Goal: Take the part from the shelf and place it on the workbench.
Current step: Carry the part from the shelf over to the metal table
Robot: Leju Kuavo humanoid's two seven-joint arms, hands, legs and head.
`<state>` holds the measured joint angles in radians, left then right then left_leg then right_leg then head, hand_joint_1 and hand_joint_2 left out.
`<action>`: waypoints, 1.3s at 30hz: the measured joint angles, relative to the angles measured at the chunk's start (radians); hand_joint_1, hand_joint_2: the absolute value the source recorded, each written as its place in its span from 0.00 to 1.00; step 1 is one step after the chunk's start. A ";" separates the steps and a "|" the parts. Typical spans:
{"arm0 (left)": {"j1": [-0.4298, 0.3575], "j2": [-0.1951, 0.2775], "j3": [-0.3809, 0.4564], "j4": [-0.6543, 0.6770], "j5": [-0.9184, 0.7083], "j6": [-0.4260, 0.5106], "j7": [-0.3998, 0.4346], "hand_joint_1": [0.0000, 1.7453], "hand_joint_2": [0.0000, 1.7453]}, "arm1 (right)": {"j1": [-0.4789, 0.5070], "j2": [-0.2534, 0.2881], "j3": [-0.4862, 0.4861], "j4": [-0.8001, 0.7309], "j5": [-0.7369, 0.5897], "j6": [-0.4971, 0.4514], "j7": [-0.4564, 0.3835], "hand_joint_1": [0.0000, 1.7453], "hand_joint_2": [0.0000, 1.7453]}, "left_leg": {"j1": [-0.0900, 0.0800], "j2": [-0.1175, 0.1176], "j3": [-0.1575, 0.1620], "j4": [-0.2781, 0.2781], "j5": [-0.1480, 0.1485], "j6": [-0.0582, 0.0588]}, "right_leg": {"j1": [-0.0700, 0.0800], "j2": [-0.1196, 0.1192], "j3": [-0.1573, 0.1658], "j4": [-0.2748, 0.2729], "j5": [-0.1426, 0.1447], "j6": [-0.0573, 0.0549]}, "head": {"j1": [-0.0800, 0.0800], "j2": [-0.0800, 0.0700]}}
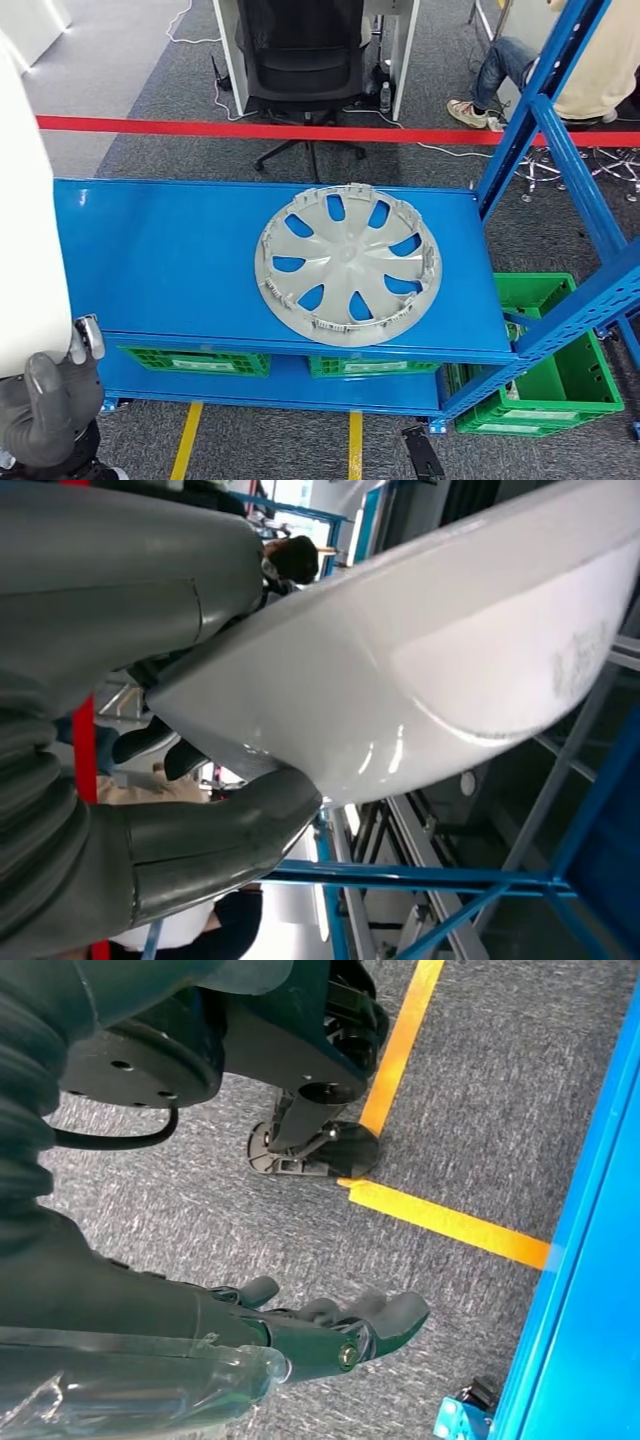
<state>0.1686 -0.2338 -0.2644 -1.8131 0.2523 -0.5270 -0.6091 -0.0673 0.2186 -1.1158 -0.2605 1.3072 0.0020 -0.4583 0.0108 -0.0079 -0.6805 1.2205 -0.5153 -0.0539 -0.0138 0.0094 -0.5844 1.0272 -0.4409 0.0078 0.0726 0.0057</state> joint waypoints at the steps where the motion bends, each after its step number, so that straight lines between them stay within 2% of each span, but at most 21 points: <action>1: -0.002 0.000 -0.003 -0.003 -0.009 0.000 -0.006 1.00 1.00 | 0.000 0.000 0.000 0.000 0.001 0.000 0.001 0.00 1.00 | 0.000 0.001 0.035 -0.070 0.037 0.002 | 0.000 0.001 0.002 0.000 -0.001 0.003 | -0.001 0.000; 3: -0.008 0.000 -0.009 -0.008 -0.021 0.004 -0.015 1.00 1.00 | -0.001 0.000 0.000 0.000 0.001 0.000 0.003 0.00 1.00 | 0.000 0.001 0.092 -0.189 0.078 0.009 | 0.004 0.003 0.001 0.004 -0.004 0.013 | -0.003 0.000; 4: -0.011 0.000 -0.011 -0.010 -0.026 0.012 -0.018 1.00 1.00 | -0.001 0.000 0.000 0.000 0.001 0.000 0.005 0.00 1.00 | 0.000 0.001 0.104 -0.216 0.081 0.014 | 0.006 0.003 0.000 0.003 -0.004 0.019 | -0.003 0.000; 8: -0.012 -0.002 -0.017 -0.014 -0.069 0.080 -0.017 1.00 1.00 | -0.002 0.000 0.000 0.000 0.000 -0.005 0.009 0.00 1.00 | -0.001 0.000 0.105 -0.225 0.081 0.043 | 0.003 0.001 -0.010 0.021 -0.020 0.041 | 0.003 0.000; 11: -0.012 -0.002 -0.019 -0.016 -0.097 0.113 -0.015 1.00 1.00 | -0.002 0.000 -0.002 0.000 -0.004 -0.009 0.012 0.00 1.00 | -0.002 0.001 0.106 -0.227 0.081 0.055 | 0.003 -0.002 -0.088 0.191 -0.108 0.049 | 0.009 0.000; 13: -0.012 -0.002 -0.019 -0.017 -0.103 0.117 -0.015 1.00 1.00 | -0.001 0.000 -0.003 0.000 -0.006 -0.009 0.013 0.00 1.00 | -0.004 0.000 0.108 -0.226 0.080 0.057 | 0.003 -0.002 -0.134 0.284 -0.134 0.049 | 0.010 0.000; 14: -0.013 -0.002 -0.020 -0.017 -0.105 0.119 -0.015 1.00 1.00 | -0.001 0.000 -0.004 0.000 -0.007 -0.009 0.014 0.00 1.00 | -0.004 0.000 0.110 -0.226 0.079 0.057 | 0.003 -0.002 -0.132 0.277 -0.118 0.048 | 0.010 0.000; 15: -0.013 -0.002 -0.021 -0.017 -0.106 0.120 -0.015 1.00 1.00 | -0.002 0.000 -0.004 0.000 -0.009 -0.008 0.015 0.00 1.00 | -0.005 -0.001 0.113 -0.226 0.078 0.056 | 0.003 -0.002 -0.111 0.231 -0.086 0.046 | 0.010 0.000; 16: -0.013 -0.002 -0.023 -0.017 -0.107 0.121 -0.015 1.00 1.00 | -0.002 0.000 -0.004 0.000 -0.012 -0.008 0.016 0.00 1.00 | -0.004 -0.002 0.116 -0.226 0.076 0.054 | 0.003 -0.002 -0.077 0.159 -0.047 0.043 | 0.010 0.000; 18: -0.014 -0.001 -0.027 -0.017 -0.112 0.125 -0.017 1.00 1.00 | -0.005 0.000 -0.005 0.000 -0.015 -0.005 0.021 0.00 1.00 | -0.008 -0.003 0.119 -0.224 0.072 0.046 | 0.004 -0.001 -0.016 0.039 -0.005 0.038 | 0.010 0.000; 19: -0.015 -0.001 -0.030 -0.018 -0.115 0.126 -0.018 1.00 1.00 | -0.005 0.001 -0.005 0.000 -0.016 -0.004 0.024 0.00 1.00 | -0.009 -0.003 0.118 -0.224 0.072 0.041 | 0.005 0.000 -0.004 0.012 0.000 0.035 | 0.009 0.000; 23: -0.016 0.000 -0.036 -0.020 -0.121 0.131 -0.019 1.00 1.00 | -0.005 0.002 -0.012 0.000 -0.017 -0.006 0.041 0.00 1.00 | -0.008 -0.003 0.112 -0.216 0.062 0.020 | 0.005 0.001 -0.003 0.002 0.002 0.012 | 0.006 0.000; 25: -0.016 0.001 -0.037 -0.021 -0.130 0.143 -0.015 1.00 1.00 | -0.007 0.003 -0.016 -0.001 -0.018 -0.009 0.047 0.00 1.00 | -0.007 -0.002 0.073 -0.131 0.010 0.010 | 0.001 0.000 -0.002 -0.003 0.004 0.003 | 0.000 0.000; 27: -0.016 0.002 -0.037 -0.022 -0.137 0.155 -0.008 1.00 1.00 | -0.007 0.003 -0.019 -0.001 -0.018 -0.010 0.051 0.00 1.00 | -0.006 -0.001 0.006 0.008 -0.052 0.004 | 0.001 -0.002 -0.002 -0.003 0.003 0.000 | -0.003 0.000; 28: -0.016 0.002 -0.037 -0.022 -0.138 0.159 -0.005 1.00 1.00 | -0.007 0.003 -0.020 -0.001 -0.018 -0.011 0.052 0.00 1.00 | -0.005 -0.001 -0.018 0.053 -0.062 0.003 | 0.001 -0.002 -0.002 -0.003 0.003 0.000 | -0.003 0.000; 29: -0.016 0.002 -0.037 -0.022 -0.138 0.163 -0.002 1.00 1.00 | -0.007 0.003 -0.021 -0.001 -0.018 -0.011 0.053 0.00 1.00 | -0.005 -0.001 -0.024 0.062 -0.052 0.003 | 0.001 -0.002 -0.002 -0.002 0.003 0.000 | -0.003 0.000; 30: -0.016 0.002 -0.037 -0.022 -0.138 0.168 0.001 1.00 1.00 | -0.007 0.003 -0.022 -0.001 -0.018 -0.011 0.053 0.00 1.00 | -0.004 0.000 -0.009 0.030 -0.023 0.003 | 0.000 -0.001 -0.001 -0.002 0.003 0.001 | -0.003 0.000; 33: -0.016 0.002 -0.037 -0.022 -0.140 0.180 0.005 1.00 1.00 | -0.007 0.005 -0.023 -0.001 -0.018 -0.012 0.054 0.00 1.00 | -0.001 0.002 0.087 -0.167 0.069 0.008 | 0.004 0.002 0.002 0.001 0.000 0.009 | -0.006 0.000; 35: -0.015 0.000 -0.037 -0.022 -0.141 0.182 0.006 1.00 1.00 | -0.007 0.005 -0.024 -0.002 -0.018 -0.012 0.055 0.00 1.00 | -0.002 0.000 0.110 -0.221 0.077 0.018 | 0.008 0.003 -0.001 0.001 0.000 0.021 | -0.005 0.000; 37: -0.015 -0.001 -0.038 -0.022 -0.142 0.183 0.008 1.00 1.00 | -0.007 0.005 -0.026 -0.003 -0.018 -0.013 0.056 0.00 1.00 | -0.003 -0.001 0.109 -0.226 0.080 0.033 | 0.006 0.002 -0.002 -0.003 0.002 0.033 | -0.001 0.000; 39: -0.015 -0.001 -0.038 -0.022 -0.143 0.186 0.012 1.00 1.00 | -0.007 0.005 -0.027 -0.003 -0.018 -0.013 0.056 0.00 1.00 | -0.001 0.000 0.110 -0.230 0.085 0.046 | 0.004 0.000 -0.017 0.031 -0.025 0.043 | 0.002 0.000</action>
<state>0.1538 -0.2348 -0.3028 -1.8354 0.1096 -0.3409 -0.5970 -0.0745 0.2240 -1.1431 -0.2638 1.2893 -0.0112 -0.4021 0.0097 -0.0075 -0.5702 0.9910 -0.4307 -0.0074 -0.0100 0.0097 -0.6012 1.0582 -0.4655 0.0504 0.0744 0.0057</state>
